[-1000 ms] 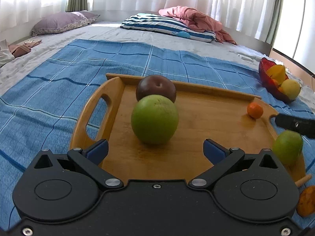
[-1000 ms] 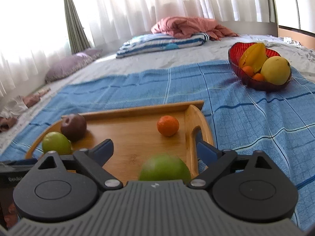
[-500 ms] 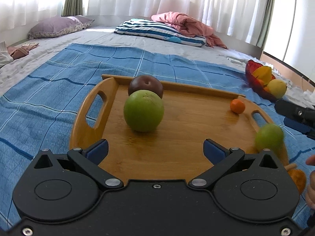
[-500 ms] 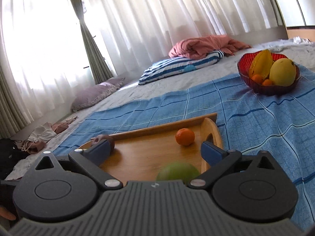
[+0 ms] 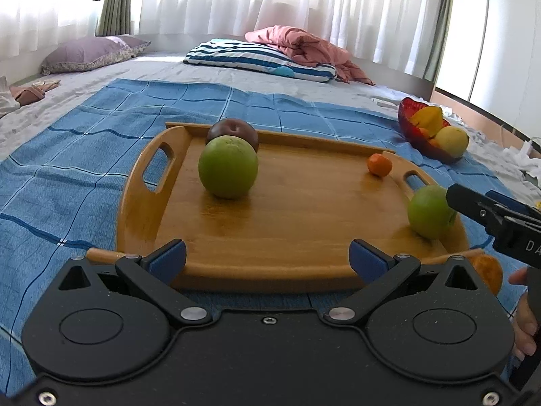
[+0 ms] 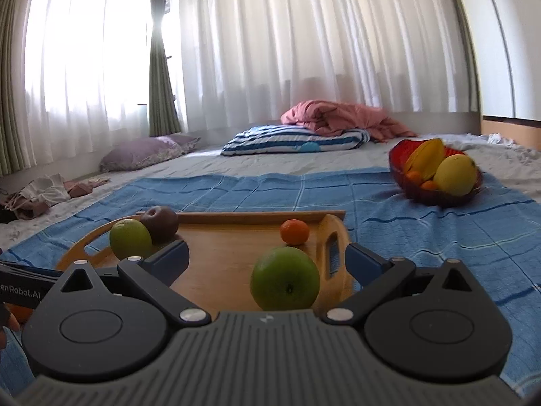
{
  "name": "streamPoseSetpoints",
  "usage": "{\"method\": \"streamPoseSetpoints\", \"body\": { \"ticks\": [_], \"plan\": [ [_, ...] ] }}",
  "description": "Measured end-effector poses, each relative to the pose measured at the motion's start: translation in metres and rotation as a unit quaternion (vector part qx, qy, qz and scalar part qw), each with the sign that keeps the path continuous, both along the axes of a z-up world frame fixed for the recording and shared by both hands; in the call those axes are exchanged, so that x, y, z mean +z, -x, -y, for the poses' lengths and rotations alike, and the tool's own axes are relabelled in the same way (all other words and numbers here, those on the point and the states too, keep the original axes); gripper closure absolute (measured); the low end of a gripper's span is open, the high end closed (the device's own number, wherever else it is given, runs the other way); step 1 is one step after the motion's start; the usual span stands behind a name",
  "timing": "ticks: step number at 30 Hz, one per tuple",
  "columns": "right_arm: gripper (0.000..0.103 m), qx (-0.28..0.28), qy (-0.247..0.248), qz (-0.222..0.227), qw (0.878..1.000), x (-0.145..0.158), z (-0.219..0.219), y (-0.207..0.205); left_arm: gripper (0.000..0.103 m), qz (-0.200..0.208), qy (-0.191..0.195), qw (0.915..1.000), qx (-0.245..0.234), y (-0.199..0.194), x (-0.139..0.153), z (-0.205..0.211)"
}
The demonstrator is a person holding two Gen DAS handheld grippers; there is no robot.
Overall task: Organize fruits
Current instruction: 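Move both grippers off the tray to the loose fruits beside it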
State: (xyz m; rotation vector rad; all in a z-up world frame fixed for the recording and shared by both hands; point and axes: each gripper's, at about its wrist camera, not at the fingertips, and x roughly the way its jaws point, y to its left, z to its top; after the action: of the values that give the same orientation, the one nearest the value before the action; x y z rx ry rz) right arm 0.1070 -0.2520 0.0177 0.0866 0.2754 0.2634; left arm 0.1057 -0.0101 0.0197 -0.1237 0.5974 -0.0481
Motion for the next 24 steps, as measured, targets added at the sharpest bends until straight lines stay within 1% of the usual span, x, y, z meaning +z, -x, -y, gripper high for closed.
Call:
{"method": "streamPoseSetpoints", "body": {
  "ticks": [6,13,15,19,24],
  "plan": [
    [0.0,-0.041,-0.024,0.007,0.999,-0.002,0.009,0.013,0.0,0.005,-0.007,0.9999,-0.005,0.011,-0.001,0.008],
    [0.0,-0.067,-0.059,-0.015,0.996,-0.01,0.022,0.02,0.0,0.011,-0.012,0.9998,-0.01,0.023,-0.006,0.016],
    [0.0,-0.07,-0.058,-0.021,0.996,-0.014,0.021,0.024,0.0,0.014,-0.013,0.9998,-0.011,0.027,-0.006,0.018],
    [0.0,-0.076,-0.036,-0.019,0.996,-0.017,0.013,0.029,0.0,0.018,-0.02,0.9995,-0.017,0.035,-0.007,0.023],
    [0.0,-0.084,-0.029,-0.031,0.996,-0.022,0.009,0.032,0.0,0.017,-0.022,0.9994,-0.018,0.047,-0.013,0.027]
  ]
}}
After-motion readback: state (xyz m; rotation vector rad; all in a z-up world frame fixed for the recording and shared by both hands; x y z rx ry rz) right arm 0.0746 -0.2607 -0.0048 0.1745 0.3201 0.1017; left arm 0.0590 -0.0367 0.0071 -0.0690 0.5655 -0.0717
